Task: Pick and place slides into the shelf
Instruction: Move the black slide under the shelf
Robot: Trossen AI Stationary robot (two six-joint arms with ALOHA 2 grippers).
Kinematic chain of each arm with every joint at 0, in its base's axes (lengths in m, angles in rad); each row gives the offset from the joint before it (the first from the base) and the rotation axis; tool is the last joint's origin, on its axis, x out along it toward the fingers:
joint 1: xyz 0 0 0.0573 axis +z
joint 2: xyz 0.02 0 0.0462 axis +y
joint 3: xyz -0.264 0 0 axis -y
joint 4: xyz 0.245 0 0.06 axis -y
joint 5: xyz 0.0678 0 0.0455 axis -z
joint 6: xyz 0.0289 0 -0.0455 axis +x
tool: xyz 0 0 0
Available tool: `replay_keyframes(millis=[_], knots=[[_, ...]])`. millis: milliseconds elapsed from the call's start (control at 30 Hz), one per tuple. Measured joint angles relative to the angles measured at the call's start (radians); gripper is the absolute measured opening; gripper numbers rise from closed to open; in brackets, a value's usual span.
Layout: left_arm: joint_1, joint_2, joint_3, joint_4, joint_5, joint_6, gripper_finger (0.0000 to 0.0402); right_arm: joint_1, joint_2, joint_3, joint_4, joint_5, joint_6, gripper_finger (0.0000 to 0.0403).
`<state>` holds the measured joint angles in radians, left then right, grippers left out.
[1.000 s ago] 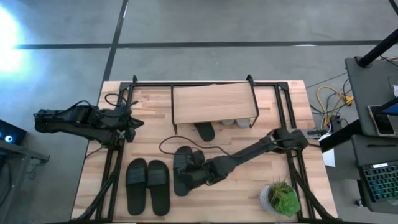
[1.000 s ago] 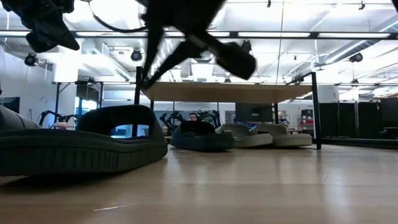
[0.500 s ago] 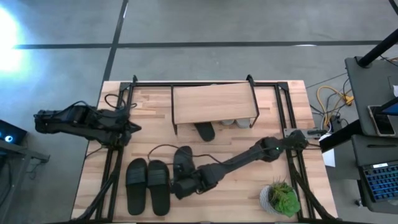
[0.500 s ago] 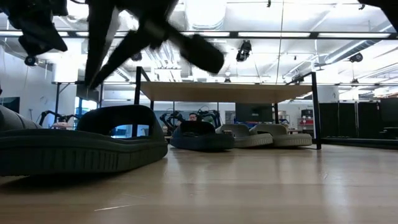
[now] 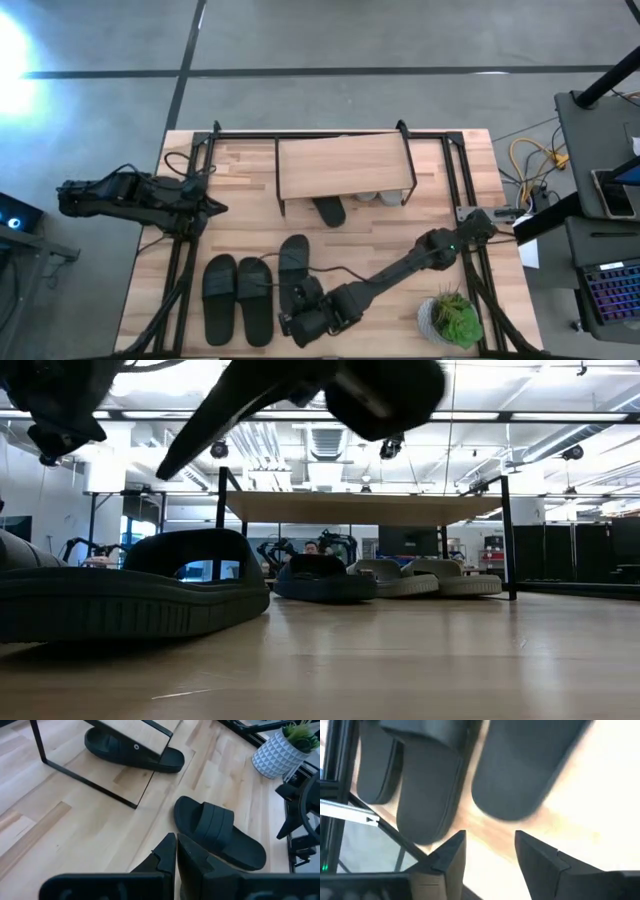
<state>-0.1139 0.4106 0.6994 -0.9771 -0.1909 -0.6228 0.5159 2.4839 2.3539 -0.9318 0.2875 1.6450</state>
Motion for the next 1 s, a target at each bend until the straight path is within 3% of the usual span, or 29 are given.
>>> replay_keyframes(millis=[133,267,667,1000], knots=[[0.0,-0.003,-0.004,0.0,0.0,0.001,0.0,0.02,0.012,0.0,0.033,-0.008,0.085,0.0174],[0.0,-0.001,-0.007,0.0,0.0,0.005,0.0,0.029,0.047,0.0,0.125,-0.003,0.131,0.0157],[0.0,-0.01,-0.057,0.0,0.004,0.0,0.0,0.036,0.103,-0.001,0.178,0.011,0.161,0.0017],[0.0,-0.012,-0.06,0.001,0.001,0.001,0.0,-0.005,0.121,-0.003,0.22,-0.001,0.128,0.0011]])
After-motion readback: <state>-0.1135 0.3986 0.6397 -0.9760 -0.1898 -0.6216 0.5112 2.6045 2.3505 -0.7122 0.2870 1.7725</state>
